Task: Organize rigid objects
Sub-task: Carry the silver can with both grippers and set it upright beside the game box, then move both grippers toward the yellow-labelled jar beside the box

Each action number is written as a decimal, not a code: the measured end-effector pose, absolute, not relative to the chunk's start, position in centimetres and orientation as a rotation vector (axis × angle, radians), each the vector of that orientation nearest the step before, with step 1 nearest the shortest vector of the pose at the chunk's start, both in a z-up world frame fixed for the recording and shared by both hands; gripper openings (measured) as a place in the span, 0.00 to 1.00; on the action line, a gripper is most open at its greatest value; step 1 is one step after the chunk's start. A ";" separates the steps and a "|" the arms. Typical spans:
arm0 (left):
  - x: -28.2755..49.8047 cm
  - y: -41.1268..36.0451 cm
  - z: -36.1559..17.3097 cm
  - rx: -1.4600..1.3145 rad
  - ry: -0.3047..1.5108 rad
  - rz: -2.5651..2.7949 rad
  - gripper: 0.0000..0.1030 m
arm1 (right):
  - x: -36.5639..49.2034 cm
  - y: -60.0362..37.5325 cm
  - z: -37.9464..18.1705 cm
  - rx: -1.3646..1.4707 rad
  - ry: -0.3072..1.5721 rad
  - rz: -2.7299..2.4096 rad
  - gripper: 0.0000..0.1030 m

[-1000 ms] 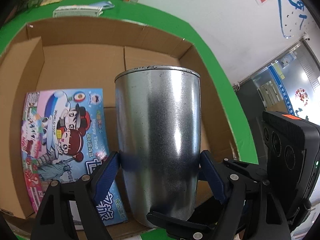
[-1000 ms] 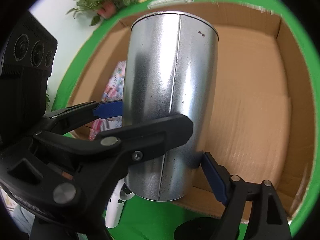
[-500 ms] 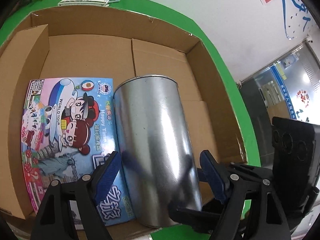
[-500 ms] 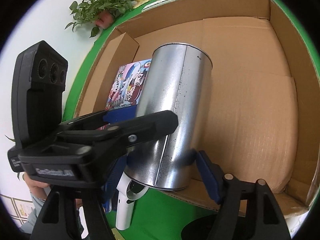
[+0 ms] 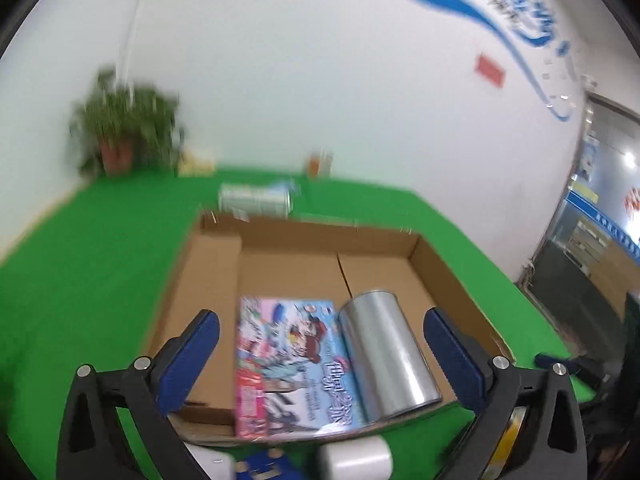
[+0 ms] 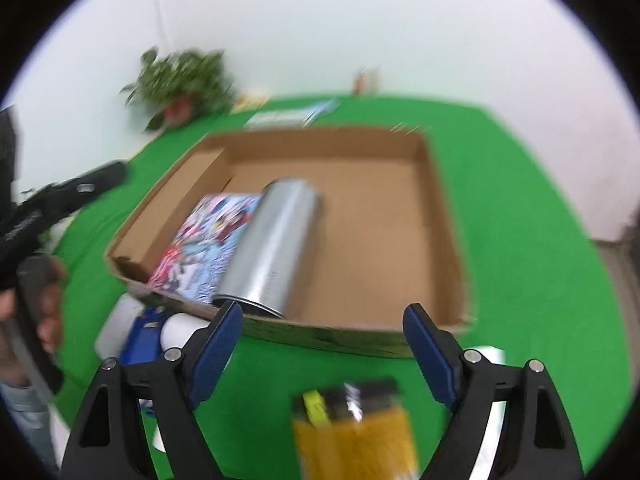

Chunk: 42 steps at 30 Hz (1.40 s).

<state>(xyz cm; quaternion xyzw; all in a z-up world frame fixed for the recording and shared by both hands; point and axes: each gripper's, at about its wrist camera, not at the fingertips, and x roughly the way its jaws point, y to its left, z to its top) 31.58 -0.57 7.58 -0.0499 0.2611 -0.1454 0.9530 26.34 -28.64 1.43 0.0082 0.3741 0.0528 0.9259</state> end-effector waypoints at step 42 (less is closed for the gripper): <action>22.7 -12.2 -4.6 -0.279 1.017 -0.512 0.99 | 19.5 -34.3 -5.3 0.086 0.786 0.247 0.89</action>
